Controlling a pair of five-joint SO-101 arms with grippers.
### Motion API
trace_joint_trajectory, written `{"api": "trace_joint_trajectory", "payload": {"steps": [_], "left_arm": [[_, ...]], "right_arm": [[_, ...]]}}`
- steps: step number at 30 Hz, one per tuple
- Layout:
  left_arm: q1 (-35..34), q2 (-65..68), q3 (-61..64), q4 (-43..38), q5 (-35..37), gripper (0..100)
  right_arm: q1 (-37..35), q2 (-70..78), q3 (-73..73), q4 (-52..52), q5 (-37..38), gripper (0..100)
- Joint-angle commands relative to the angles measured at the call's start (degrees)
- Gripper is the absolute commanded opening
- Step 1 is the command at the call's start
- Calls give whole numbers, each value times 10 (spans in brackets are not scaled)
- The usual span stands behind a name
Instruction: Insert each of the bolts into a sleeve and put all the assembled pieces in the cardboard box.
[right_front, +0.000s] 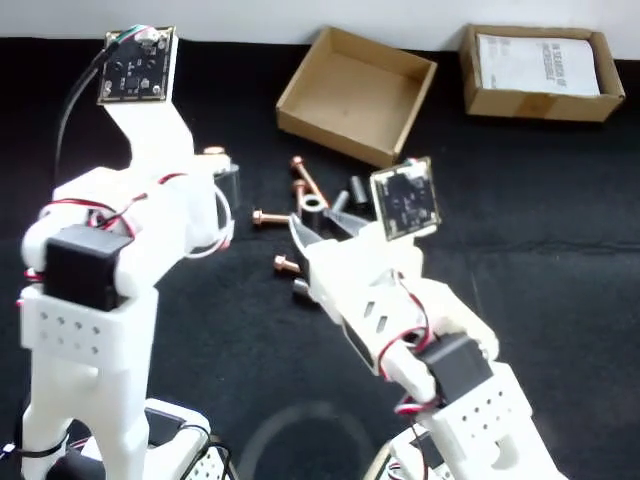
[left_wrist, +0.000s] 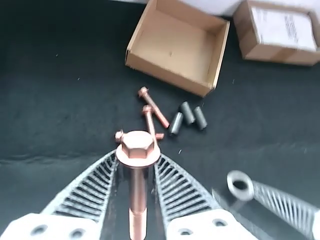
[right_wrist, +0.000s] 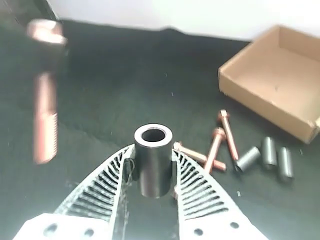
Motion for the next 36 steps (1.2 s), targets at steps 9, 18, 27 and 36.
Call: {"api": "trace_joint_trajectory", "payload": {"steps": [9, 18, 27, 36], "left_arm": [[125, -121, 220, -280, 11, 8], [170, -169, 286, -378, 11, 8], [218, -143, 298, -382, 11, 8], [217, -137, 302, -378, 14, 8]], "right_arm": [[22, -100, 105, 29, -4, 8], [27, -161, 165, 29, -4, 8], [27, -168, 172, 29, -4, 8], [27, -168, 172, 29, -4, 8]]}}
